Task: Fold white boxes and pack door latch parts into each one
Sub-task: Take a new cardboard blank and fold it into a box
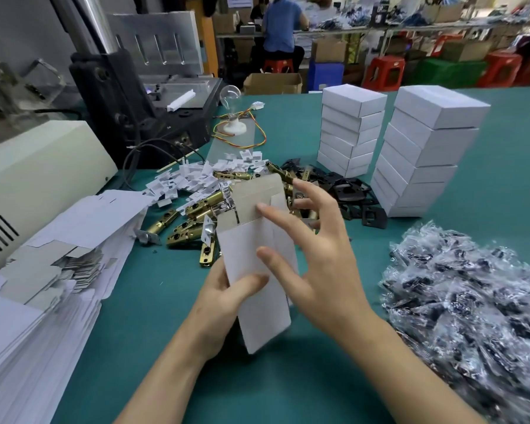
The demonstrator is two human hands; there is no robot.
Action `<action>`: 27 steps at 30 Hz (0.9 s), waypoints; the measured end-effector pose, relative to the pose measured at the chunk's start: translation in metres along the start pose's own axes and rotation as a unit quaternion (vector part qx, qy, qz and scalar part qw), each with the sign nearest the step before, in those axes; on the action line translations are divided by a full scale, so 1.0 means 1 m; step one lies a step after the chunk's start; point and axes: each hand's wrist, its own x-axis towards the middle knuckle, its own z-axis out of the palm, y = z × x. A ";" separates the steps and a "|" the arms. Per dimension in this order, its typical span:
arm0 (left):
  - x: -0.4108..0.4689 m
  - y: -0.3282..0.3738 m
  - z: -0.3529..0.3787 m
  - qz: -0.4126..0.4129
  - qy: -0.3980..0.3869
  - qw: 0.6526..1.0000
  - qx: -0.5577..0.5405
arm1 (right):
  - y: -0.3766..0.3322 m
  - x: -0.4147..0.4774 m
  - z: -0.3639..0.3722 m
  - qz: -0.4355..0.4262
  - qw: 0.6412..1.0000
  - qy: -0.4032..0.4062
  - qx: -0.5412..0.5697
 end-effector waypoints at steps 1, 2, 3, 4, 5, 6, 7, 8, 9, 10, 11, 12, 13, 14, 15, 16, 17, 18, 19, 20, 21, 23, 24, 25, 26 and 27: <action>-0.002 0.001 0.000 -0.004 -0.027 1.000 -0.008 | -0.001 -0.001 0.000 -0.007 1.000 -0.011 -0.002; -0.004 0.002 0.001 -0.011 -0.049 0.998 -0.021 | -0.002 -0.001 0.000 -0.008 1.000 -0.019 0.000; -0.005 0.003 0.003 -0.022 -0.068 0.997 -0.040 | -0.003 -0.001 0.000 -0.004 1.000 -0.025 0.006; -0.006 0.004 0.005 -0.035 -0.082 0.994 -0.060 | -0.003 -0.002 0.000 0.004 0.999 -0.030 0.012; -0.007 0.004 0.006 -0.047 -0.093 0.992 -0.075 | -0.004 -0.002 0.000 0.014 0.999 -0.034 0.019; -0.007 0.004 0.006 -0.059 -0.099 0.990 -0.086 | -0.004 -0.002 0.000 0.025 0.999 -0.039 0.024; -0.007 0.004 0.007 -0.069 -0.102 0.988 -0.094 | -0.004 -0.002 0.001 0.033 0.998 -0.043 0.026; -0.007 0.004 0.008 -0.078 -0.103 0.987 -0.099 | -0.004 -0.002 0.001 0.039 0.998 -0.046 0.026; -0.007 0.004 0.008 -0.085 -0.106 0.985 -0.105 | -0.003 -0.001 0.000 0.045 0.998 -0.047 0.027; -0.007 0.004 0.009 -0.091 -0.110 0.984 -0.109 | -0.003 -0.001 0.000 0.053 0.997 -0.050 0.031; -0.008 0.005 0.010 -0.096 -0.117 0.982 -0.114 | -0.003 -0.001 0.000 0.063 0.996 -0.054 0.038; -0.010 0.005 0.010 -0.104 -0.125 0.980 -0.116 | -0.003 0.000 0.000 0.072 0.995 -0.056 0.044; -0.011 0.005 0.010 -0.114 -0.133 0.978 -0.117 | -0.004 0.000 0.001 0.079 0.994 -0.055 0.050; -0.012 0.006 0.010 -0.123 -0.141 0.975 -0.119 | -0.004 -0.001 0.001 0.083 0.994 -0.052 0.055; -0.013 0.006 0.009 -0.131 -0.151 0.972 -0.121 | -0.004 -0.001 0.002 0.086 0.993 -0.050 0.060; -0.013 0.007 0.009 -0.136 -0.159 0.971 -0.118 | -0.005 -0.001 0.003 0.088 0.993 -0.049 0.065; -0.014 0.007 0.009 -0.136 -0.167 0.971 -0.107 | -0.006 -0.001 0.003 0.089 0.992 -0.046 0.073; -0.014 0.008 0.009 -0.134 -0.168 0.972 -0.090 | -0.007 -0.001 0.003 0.091 0.992 -0.040 0.083; -0.014 0.008 0.009 -0.130 -0.164 0.975 -0.072 | -0.009 0.000 0.001 0.094 0.990 -0.029 0.098; -0.015 0.009 0.009 -0.124 -0.159 0.978 -0.057 | -0.010 0.002 -0.001 0.097 0.988 -0.017 0.116; -0.015 0.009 0.009 -0.115 -0.159 0.980 -0.045 | -0.011 0.003 -0.003 0.099 0.986 -0.006 0.134; -0.016 0.011 0.008 -0.100 -0.157 0.982 -0.027 | -0.013 0.005 -0.008 0.097 0.983 0.005 0.156; -0.016 0.012 0.008 -0.092 -0.146 0.985 -0.017 | -0.015 0.005 -0.009 0.096 0.982 0.006 0.159; -0.015 0.013 0.007 -0.079 -0.134 0.988 -0.005 | -0.015 0.005 -0.010 0.098 0.982 0.005 0.163; -0.014 0.012 0.006 -0.061 -0.127 0.990 0.006 | -0.016 0.005 -0.010 0.102 0.981 0.003 0.166; -0.014 0.013 0.006 -0.037 -0.124 0.991 0.017 | -0.015 0.005 -0.011 0.106 0.980 -0.002 0.170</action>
